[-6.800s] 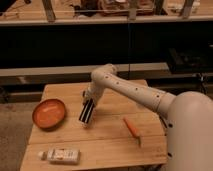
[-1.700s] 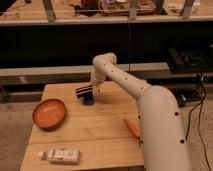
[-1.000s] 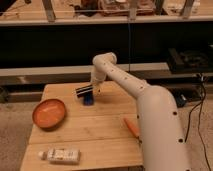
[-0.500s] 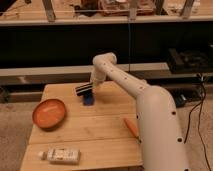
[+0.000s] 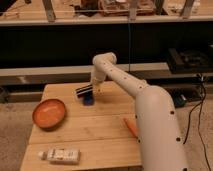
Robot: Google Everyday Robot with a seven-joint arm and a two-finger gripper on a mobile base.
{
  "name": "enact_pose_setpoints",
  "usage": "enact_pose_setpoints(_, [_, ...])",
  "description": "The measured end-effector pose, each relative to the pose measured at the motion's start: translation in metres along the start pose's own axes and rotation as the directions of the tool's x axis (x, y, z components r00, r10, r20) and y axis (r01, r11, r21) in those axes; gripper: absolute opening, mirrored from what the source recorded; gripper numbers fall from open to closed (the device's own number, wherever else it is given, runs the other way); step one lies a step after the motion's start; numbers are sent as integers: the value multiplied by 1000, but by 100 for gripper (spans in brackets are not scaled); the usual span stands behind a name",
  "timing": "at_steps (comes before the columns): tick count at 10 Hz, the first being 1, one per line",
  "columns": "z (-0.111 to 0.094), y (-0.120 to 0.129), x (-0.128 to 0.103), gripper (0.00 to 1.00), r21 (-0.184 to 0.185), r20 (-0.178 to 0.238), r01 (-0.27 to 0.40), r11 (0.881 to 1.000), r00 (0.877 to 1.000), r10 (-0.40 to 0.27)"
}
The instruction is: Place the eraser on the white sponge
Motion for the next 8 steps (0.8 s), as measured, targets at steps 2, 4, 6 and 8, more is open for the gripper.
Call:
enact_pose_setpoints(2, [0,0,1,11,-2,-1,3,1000,1000,-3])
enact_pose_setpoints(4, [0,0,2,11,-4,0,7,1000,1000,-7])
enact_pose_setpoints(6, [1,-1,1,11,-7,0,14,1000,1000,-14])
enact_pose_setpoints(8, [0,-1,2,11,-8,-1,17,1000,1000,-17])
